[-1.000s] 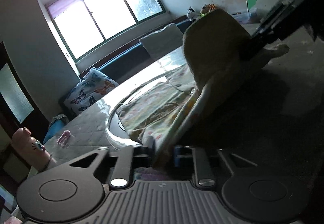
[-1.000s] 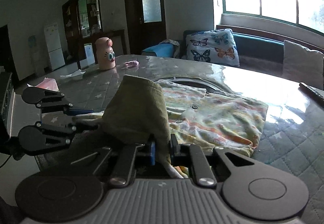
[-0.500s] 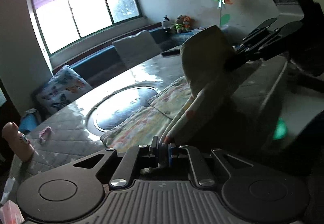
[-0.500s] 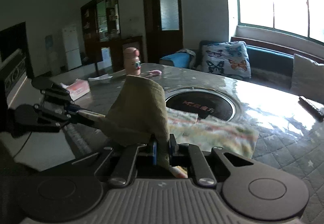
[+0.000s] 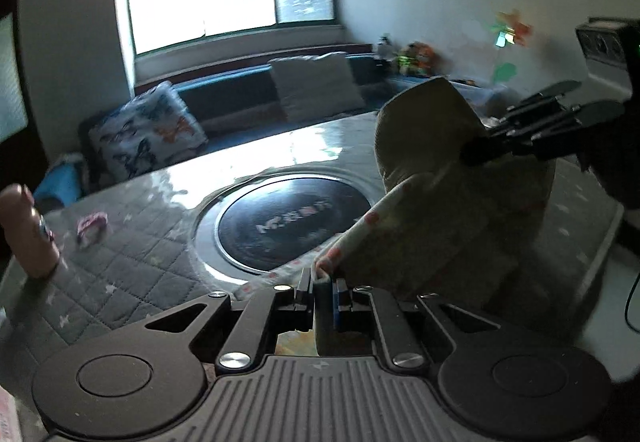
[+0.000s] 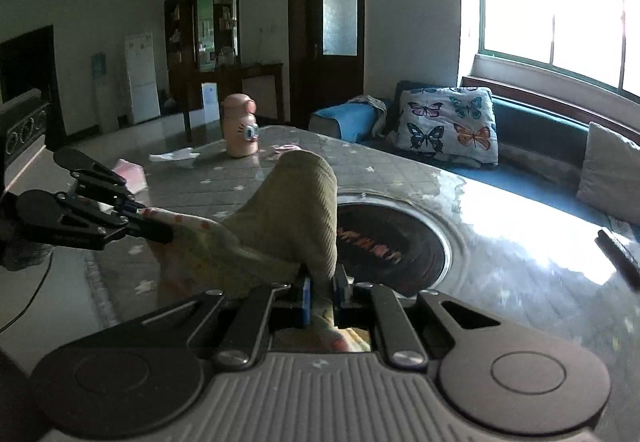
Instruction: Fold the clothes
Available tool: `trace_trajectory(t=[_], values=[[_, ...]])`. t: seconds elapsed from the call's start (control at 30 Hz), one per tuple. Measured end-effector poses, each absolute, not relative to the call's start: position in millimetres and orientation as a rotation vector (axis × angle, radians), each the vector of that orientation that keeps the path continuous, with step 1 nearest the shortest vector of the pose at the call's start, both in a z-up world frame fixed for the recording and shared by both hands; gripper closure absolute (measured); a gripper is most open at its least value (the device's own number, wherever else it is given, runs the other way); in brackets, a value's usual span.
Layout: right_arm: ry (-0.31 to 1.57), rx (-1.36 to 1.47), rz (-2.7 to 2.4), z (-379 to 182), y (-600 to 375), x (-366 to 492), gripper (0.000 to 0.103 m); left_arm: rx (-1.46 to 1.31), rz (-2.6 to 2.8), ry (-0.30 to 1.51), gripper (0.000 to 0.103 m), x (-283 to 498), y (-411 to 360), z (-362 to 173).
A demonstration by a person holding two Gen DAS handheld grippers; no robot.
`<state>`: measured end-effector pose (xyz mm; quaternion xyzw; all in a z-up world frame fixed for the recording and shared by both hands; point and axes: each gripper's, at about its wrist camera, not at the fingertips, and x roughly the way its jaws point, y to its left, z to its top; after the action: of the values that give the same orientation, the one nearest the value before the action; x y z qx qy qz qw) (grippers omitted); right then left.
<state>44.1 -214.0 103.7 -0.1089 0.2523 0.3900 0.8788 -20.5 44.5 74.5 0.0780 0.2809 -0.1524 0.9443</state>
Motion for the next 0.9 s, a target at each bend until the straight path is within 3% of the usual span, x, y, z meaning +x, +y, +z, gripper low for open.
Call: trace_trajectory(t=[0.3, 0.43, 0.6, 0.9], values=[[0.629, -0.218, 0.765, 50, -170, 130, 0.092, 0.114, -0.179, 0.700, 0.094, 61, 62, 28], [0.654, -0.176, 0.727, 31, -169, 145, 0.082, 0.101, -0.144, 0.750, 0.094, 75, 66, 9], [0.656, -0.096, 0.645, 23, -195, 142, 0.078, 0.088, -0.118, 0.749, 0.085, 75, 70, 3], [0.730, 0.021, 0.465, -12, -255, 127, 0.082, 0.076, -0.052, 0.739, 0.073, 77, 77, 7]])
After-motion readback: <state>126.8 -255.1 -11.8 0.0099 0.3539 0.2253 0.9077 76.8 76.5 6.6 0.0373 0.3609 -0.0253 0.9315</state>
